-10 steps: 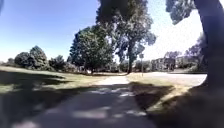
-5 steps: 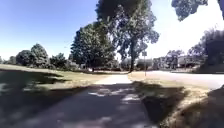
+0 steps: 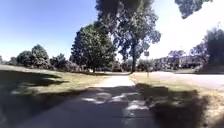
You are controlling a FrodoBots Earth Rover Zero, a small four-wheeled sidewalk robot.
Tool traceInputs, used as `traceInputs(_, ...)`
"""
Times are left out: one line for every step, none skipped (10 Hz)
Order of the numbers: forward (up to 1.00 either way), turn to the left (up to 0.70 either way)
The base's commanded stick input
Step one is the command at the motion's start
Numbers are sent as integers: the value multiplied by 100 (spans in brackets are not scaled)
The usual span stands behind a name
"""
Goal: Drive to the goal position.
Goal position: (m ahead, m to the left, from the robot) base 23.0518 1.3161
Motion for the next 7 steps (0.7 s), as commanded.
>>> traceInputs(85,0)
traceInputs(85,0)
traceInputs(85,0)
traceInputs(85,0)
traceInputs(85,0)
traceInputs(85,0)
traceInputs(85,0)
